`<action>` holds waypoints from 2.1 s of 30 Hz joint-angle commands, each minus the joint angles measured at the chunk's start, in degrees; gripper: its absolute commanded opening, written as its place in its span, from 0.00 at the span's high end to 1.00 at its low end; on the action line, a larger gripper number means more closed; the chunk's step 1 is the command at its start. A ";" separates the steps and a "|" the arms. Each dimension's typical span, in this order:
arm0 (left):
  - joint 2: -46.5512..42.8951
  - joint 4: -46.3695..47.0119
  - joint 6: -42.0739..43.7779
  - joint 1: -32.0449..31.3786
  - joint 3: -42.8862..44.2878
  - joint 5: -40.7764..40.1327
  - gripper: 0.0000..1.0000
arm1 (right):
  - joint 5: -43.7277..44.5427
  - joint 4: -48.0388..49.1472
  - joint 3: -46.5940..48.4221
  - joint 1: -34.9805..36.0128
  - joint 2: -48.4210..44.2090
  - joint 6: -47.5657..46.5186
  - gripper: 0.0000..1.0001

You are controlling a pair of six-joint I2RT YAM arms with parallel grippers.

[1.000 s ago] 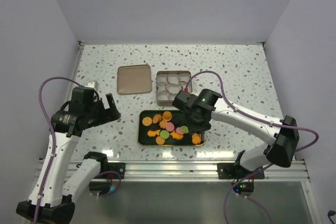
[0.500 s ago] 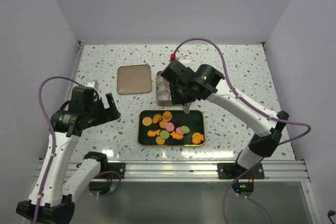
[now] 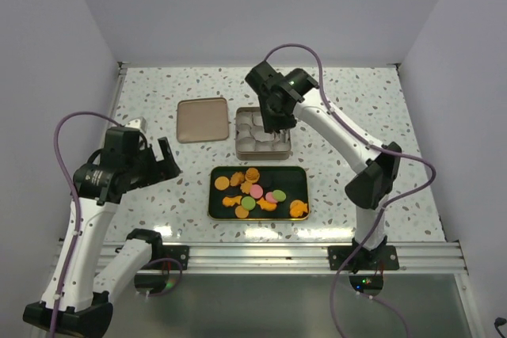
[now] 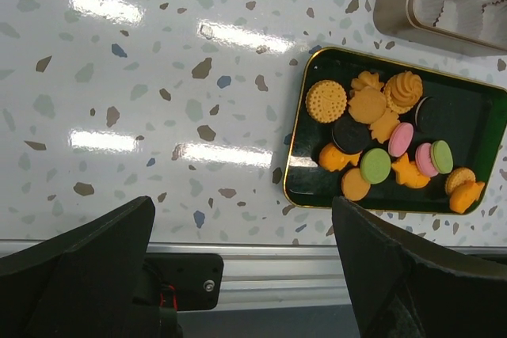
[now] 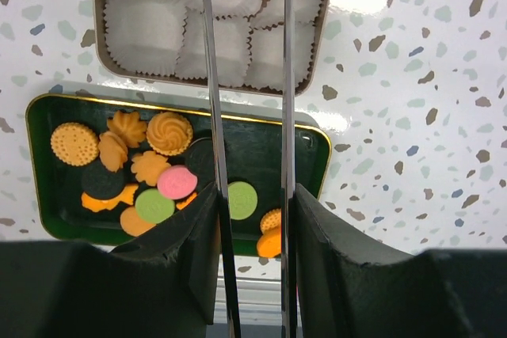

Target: Pack the cookies

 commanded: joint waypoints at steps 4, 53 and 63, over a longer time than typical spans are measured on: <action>1.15 -0.78 1.90 -0.70 2.55 -2.12 0.00 | -3.61 0.06 3.50 -0.68 5.53 -4.04 0.70; 4.14 -1.22 1.99 -4.12 6.86 -5.30 0.00 | -6.08 -0.81 13.09 -4.90 9.67 -4.92 0.48; 2.12 -1.05 0.76 -4.12 5.11 -3.64 0.00 | -4.50 -0.38 -1.23 5.98 -6.32 3.41 0.48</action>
